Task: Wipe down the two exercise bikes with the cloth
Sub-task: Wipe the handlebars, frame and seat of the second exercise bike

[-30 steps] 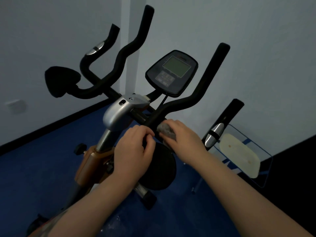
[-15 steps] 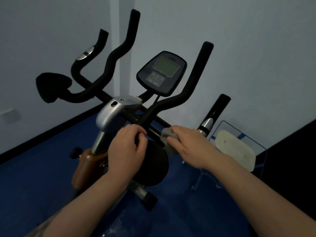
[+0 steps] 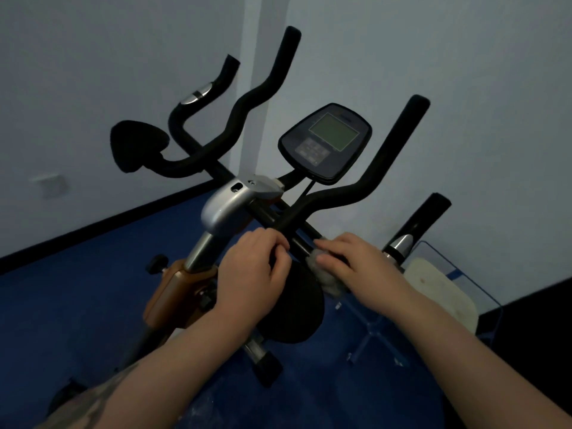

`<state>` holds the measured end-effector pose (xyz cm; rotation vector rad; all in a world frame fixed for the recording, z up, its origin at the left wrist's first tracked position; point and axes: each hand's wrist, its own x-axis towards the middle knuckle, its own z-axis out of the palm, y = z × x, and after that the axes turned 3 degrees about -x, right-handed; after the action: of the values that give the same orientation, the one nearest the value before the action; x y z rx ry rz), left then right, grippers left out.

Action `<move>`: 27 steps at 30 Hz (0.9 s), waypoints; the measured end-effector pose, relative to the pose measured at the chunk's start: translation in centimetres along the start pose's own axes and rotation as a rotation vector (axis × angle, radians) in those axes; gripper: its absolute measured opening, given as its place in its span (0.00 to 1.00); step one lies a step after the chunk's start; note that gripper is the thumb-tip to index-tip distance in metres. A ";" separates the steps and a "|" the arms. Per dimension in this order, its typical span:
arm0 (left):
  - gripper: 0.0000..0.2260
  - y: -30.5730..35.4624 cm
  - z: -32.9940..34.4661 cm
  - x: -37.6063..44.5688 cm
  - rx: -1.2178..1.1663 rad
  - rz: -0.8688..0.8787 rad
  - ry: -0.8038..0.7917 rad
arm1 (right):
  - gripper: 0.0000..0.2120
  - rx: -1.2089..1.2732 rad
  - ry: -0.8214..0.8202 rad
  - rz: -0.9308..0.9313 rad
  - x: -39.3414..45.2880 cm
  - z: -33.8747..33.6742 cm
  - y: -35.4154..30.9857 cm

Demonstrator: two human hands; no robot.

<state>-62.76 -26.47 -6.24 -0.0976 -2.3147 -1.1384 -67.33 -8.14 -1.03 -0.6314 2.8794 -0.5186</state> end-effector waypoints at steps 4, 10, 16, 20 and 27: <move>0.09 0.0 -0.1 0.0 0.013 -0.007 -0.002 | 0.14 0.136 0.250 0.006 2.2 2.3 -2.1; 0.09 0.0 0.0 0.0 0.010 -0.016 0.002 | 0.21 0.041 0.077 -0.059 -0.8 0.3 -0.6; 0.09 0.1 -0.2 0.0 0.014 -0.005 -0.004 | 0.14 0.106 0.060 0.015 3.0 1.4 -2.3; 0.08 0.0 -0.2 0.0 -0.004 -0.002 -0.007 | 0.13 -0.058 -0.001 0.025 1.5 0.4 -0.5; 0.09 0.2 -0.3 0.0 0.000 -0.009 -0.010 | 0.15 0.054 0.065 0.007 2.7 2.2 -3.0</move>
<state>-62.60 -26.60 -5.94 -0.0937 -2.3255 -1.1452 -68.21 -12.51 -2.16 -0.6071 2.9154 -0.6256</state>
